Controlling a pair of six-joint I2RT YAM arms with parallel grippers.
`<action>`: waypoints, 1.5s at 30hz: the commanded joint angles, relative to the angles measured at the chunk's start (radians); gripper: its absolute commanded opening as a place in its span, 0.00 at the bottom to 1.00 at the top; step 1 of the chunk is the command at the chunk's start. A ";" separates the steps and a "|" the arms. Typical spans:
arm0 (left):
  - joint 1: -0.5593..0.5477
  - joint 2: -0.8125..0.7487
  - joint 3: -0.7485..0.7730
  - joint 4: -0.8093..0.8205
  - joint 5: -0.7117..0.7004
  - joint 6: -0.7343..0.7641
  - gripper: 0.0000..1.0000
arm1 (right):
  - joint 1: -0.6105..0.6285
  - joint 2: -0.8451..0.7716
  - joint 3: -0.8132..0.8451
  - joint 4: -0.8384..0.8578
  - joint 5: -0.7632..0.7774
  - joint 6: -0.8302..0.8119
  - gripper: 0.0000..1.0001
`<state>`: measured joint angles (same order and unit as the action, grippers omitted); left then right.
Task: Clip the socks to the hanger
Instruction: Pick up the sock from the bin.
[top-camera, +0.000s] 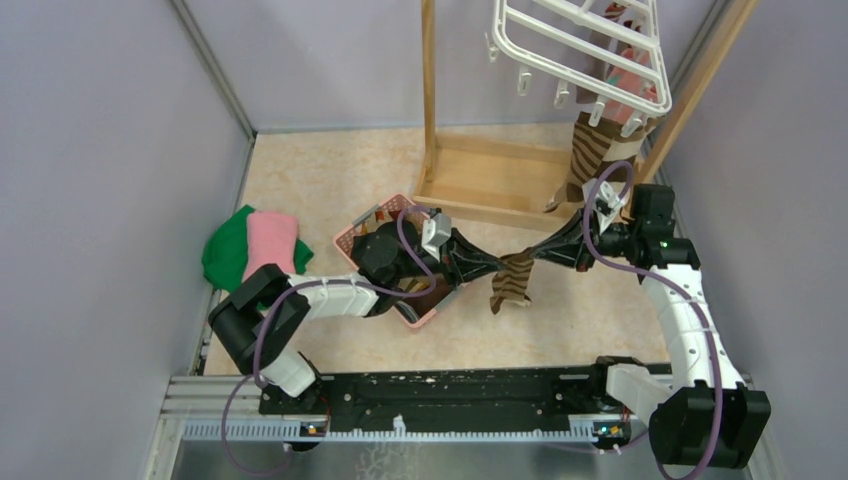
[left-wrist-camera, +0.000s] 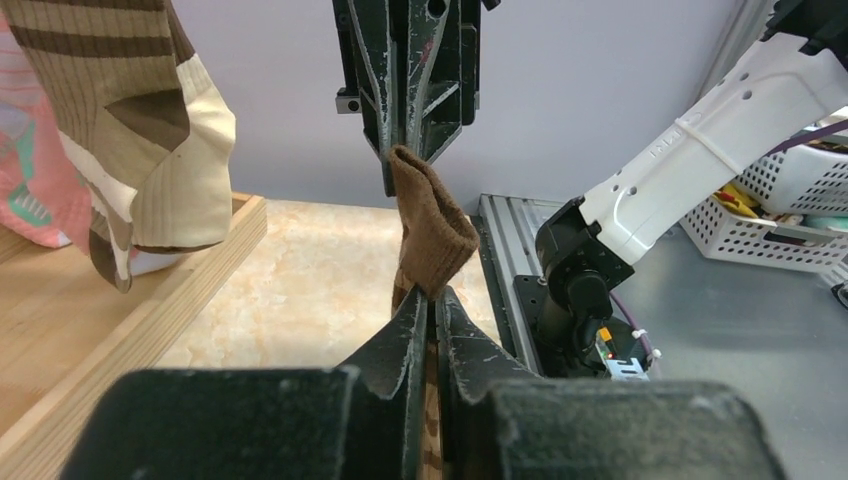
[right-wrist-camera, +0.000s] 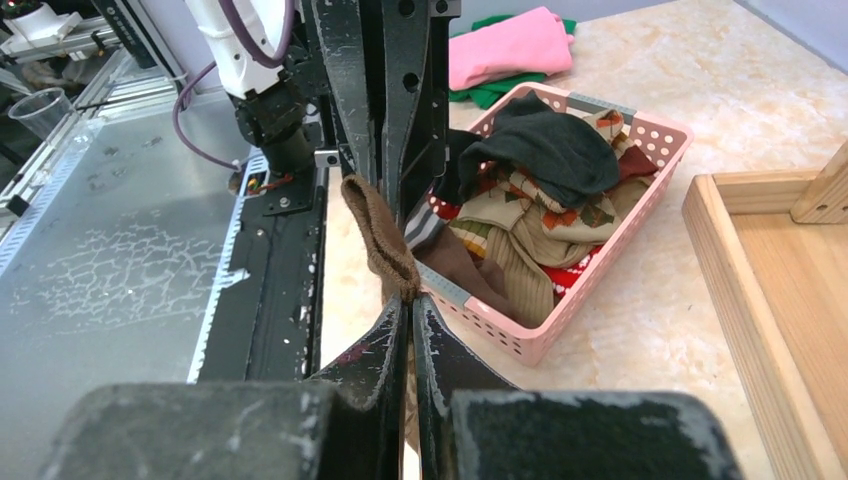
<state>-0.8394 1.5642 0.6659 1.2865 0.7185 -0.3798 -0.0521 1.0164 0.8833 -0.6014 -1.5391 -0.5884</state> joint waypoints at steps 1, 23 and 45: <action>0.031 0.010 0.004 0.106 0.049 -0.068 0.12 | 0.008 -0.012 0.023 0.062 -0.117 0.046 0.00; 0.144 -0.246 0.130 -0.462 0.097 -0.006 0.99 | 0.009 -0.018 0.055 -0.019 0.067 -0.015 0.00; -0.066 0.054 0.796 -1.509 -0.190 0.446 0.53 | 0.010 -0.019 0.047 -0.006 0.079 -0.005 0.00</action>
<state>-0.8967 1.6043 1.3895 -0.1299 0.5571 0.0006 -0.0483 1.0153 0.8856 -0.6147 -1.4559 -0.5762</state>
